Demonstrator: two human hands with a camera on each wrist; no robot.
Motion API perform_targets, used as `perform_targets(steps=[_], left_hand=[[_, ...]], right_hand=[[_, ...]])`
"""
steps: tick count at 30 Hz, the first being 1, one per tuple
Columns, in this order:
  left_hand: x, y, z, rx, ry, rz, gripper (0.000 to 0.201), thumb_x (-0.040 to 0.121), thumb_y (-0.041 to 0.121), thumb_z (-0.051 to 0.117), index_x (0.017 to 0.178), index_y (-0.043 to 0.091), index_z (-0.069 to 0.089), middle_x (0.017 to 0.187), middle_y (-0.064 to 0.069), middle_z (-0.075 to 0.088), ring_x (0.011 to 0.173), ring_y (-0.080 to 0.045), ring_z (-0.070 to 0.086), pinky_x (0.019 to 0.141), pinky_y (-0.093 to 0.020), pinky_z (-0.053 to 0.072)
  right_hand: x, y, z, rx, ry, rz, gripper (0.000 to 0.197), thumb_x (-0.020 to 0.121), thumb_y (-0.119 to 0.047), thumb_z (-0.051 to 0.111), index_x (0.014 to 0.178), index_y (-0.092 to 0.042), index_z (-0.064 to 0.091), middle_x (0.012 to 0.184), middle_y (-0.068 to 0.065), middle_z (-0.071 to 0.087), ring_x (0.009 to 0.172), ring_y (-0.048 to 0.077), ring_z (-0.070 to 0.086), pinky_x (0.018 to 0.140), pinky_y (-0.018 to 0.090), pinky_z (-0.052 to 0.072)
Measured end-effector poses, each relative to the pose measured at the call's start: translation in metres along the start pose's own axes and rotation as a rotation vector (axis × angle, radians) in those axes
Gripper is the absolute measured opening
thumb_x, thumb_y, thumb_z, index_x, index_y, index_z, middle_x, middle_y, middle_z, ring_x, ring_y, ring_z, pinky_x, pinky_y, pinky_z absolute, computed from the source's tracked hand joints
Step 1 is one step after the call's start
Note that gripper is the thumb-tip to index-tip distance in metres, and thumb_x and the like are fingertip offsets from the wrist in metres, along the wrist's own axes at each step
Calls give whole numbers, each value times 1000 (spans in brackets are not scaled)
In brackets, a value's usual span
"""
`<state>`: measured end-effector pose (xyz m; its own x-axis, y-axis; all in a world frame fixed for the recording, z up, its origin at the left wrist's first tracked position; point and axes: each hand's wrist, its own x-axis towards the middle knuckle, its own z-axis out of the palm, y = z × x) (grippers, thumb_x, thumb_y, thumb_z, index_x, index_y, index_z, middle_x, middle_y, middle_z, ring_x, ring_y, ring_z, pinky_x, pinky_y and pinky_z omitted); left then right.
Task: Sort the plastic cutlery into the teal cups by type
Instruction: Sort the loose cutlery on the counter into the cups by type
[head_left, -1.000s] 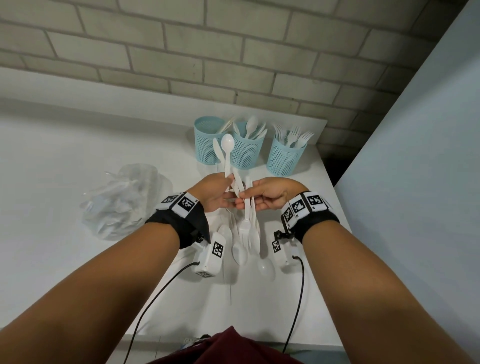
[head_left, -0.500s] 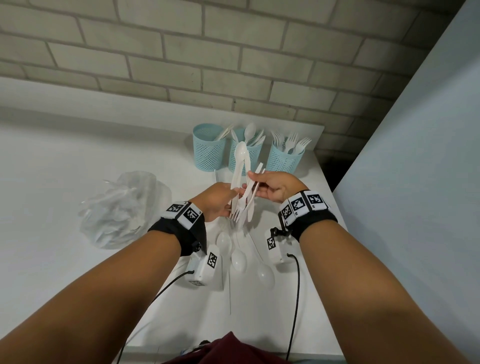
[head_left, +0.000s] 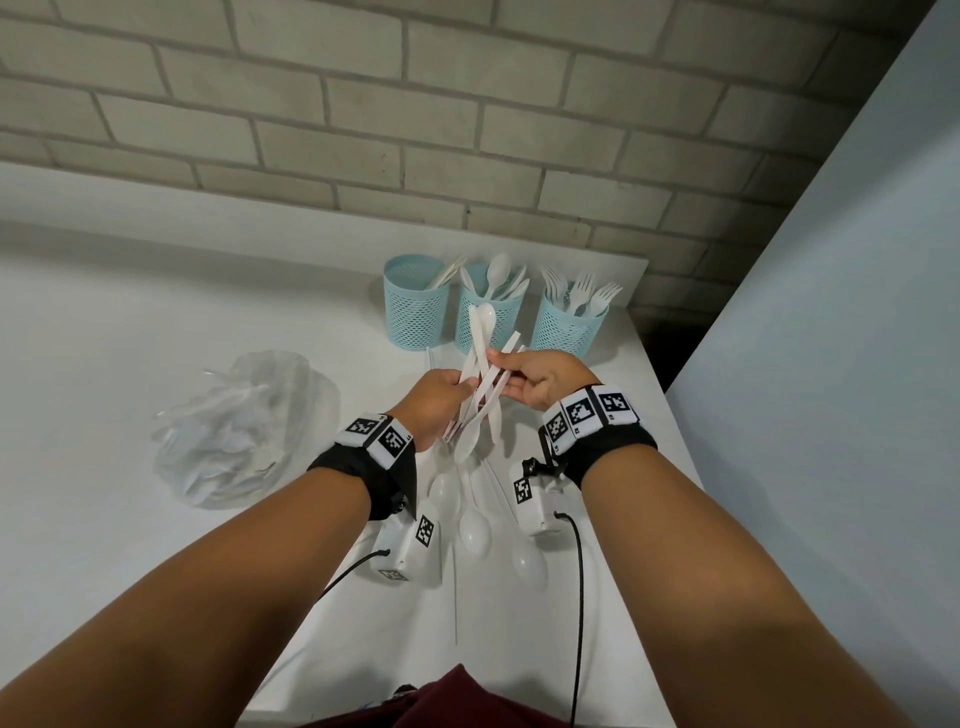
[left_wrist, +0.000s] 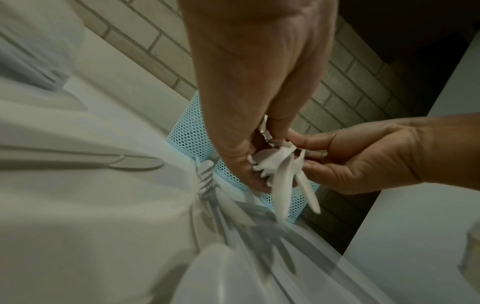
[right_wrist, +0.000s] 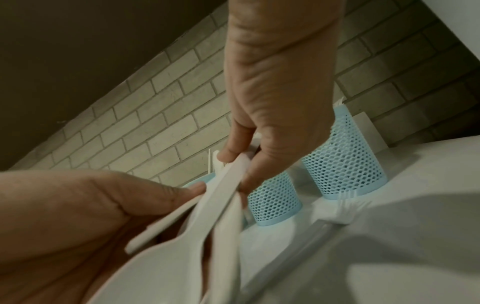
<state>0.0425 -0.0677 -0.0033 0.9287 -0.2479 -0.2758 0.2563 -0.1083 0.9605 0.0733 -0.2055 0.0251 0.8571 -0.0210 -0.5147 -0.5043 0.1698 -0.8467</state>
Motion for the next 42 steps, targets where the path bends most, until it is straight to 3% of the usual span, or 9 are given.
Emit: perform_targets(steps=[5,8,10,15,18,24,29,36,42], left_hand=[[-1,2,1,5,-18,3,26,101,18,37,113,3,55,93,-10,59,82,-20,54,73,-29,45],[-2,4,1,-3,-46,49,31,101,14,36,126,3,51,109,-10,58,103,-24,53,98,-39,41],[-3,4,1,-8,-57,56,31,101,13,36,128,4,49,113,-11,58,107,-26,54,103,-43,40],[-4,3,1,-25,-111,90,25,101,11,32,119,10,51,89,-4,63,74,-13,64,65,-26,51],[-6,5,4,-11,-123,123,26,101,6,33,120,8,50,90,-2,63,80,-11,62,70,-22,50],[-6,8,3,-18,-152,116,30,99,5,38,127,6,50,116,-13,62,104,-23,61,92,-38,50],[-4,5,-2,-54,-157,37,13,99,9,41,107,11,51,87,-8,60,72,-20,61,62,-32,51],[-5,4,-9,-123,-131,-8,21,98,13,47,119,14,49,92,-3,64,77,-21,65,53,-27,54],[-2,7,-9,-186,-104,-1,21,98,13,45,118,13,50,91,-6,65,73,-20,67,57,-28,54]], right_hand=[[1,0,7,-52,40,-121,10,83,1,65,79,0,56,62,8,69,58,16,67,65,32,57],[3,2,11,-53,51,-198,9,83,4,65,80,1,57,80,13,64,73,24,64,84,41,54],[2,2,13,-38,49,-199,9,85,4,62,79,0,56,79,12,62,70,21,62,81,40,54],[1,1,17,-62,105,-169,16,91,-3,57,76,-4,52,73,10,59,63,20,57,72,38,53],[1,3,17,-130,112,-181,18,92,-9,58,75,-6,54,74,11,61,61,22,57,47,27,47],[-1,7,12,-404,84,-264,25,94,-31,54,85,-9,62,76,7,65,70,22,63,75,40,55],[-1,-4,-1,-726,183,-446,41,96,-36,48,62,-15,56,59,-1,60,51,12,54,44,16,38],[2,-27,-19,138,316,-324,33,94,-29,55,69,-7,54,64,5,54,38,7,45,37,15,41],[6,-10,-20,-37,211,-457,21,86,-9,65,72,-3,52,75,11,62,53,10,65,56,17,56]])
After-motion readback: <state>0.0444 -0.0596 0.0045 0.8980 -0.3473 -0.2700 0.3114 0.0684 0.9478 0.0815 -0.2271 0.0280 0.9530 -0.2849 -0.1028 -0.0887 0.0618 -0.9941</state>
